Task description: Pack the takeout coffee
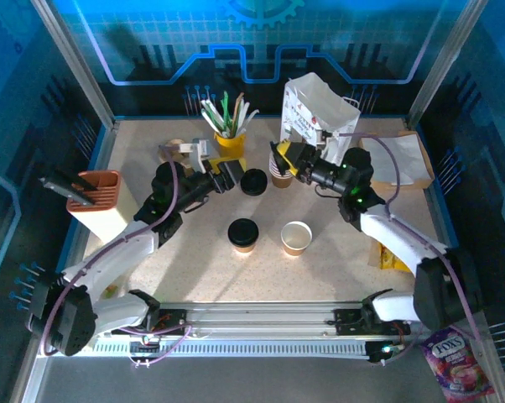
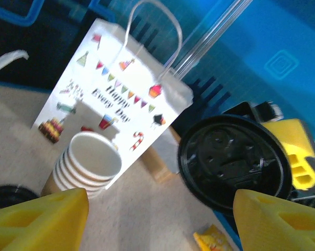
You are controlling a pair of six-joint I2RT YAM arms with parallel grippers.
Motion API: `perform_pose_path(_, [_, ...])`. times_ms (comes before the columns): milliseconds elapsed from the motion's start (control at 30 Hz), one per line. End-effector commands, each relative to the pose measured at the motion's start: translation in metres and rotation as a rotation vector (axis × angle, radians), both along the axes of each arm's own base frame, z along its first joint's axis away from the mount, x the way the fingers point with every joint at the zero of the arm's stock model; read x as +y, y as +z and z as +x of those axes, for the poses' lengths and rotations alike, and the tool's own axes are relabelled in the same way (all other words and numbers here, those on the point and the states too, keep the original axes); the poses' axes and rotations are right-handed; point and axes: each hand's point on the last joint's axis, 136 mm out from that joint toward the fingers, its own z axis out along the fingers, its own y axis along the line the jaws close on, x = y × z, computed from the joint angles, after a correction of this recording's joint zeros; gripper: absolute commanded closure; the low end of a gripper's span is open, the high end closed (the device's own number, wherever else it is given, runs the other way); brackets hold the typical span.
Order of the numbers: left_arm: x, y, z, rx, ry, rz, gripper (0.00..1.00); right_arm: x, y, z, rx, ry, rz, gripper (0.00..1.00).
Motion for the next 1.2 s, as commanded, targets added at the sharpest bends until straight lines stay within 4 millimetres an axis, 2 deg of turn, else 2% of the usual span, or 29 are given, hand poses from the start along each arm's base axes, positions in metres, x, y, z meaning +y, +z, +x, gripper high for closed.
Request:
perform_pose_path(0, [0.000, -0.018, -0.006, 0.088, 0.000, 0.095, 0.25, -0.018, -0.038, -0.020, -0.046, -0.014, -0.303, 0.43])
perform_pose_path(133, [-0.006, -0.037, -0.012, 0.166, -0.018, 0.162, 0.25, -0.045, -0.068, -0.043, -0.095, -0.065, -0.635, 0.43])
perform_pose_path(233, [-0.011, -0.047, -0.016, 0.213, -0.032, 0.203, 0.24, -0.058, -0.085, -0.063, -0.130, -0.076, -0.845, 0.43])
perform_pose_path(367, [-0.018, -0.060, -0.019, 0.266, -0.053, 0.267, 0.23, -0.061, -0.108, -0.084, -0.184, -0.059, -1.070, 0.44])
perform_pose_path(467, [-0.023, -0.067, -0.020, 0.294, -0.069, 0.315, 0.22, -0.057, -0.123, -0.092, -0.212, -0.046, -1.166, 0.44])
perform_pose_path(800, [-0.025, -0.076, -0.018, 0.294, -0.069, 0.320, 0.21, -0.041, -0.161, -0.101, -0.244, -0.011, -1.258, 0.43])
perform_pose_path(1167, [-0.028, -0.082, -0.018, 0.306, -0.079, 0.314, 0.19, -0.038, -0.179, -0.101, -0.253, -0.018, -1.306, 0.39])
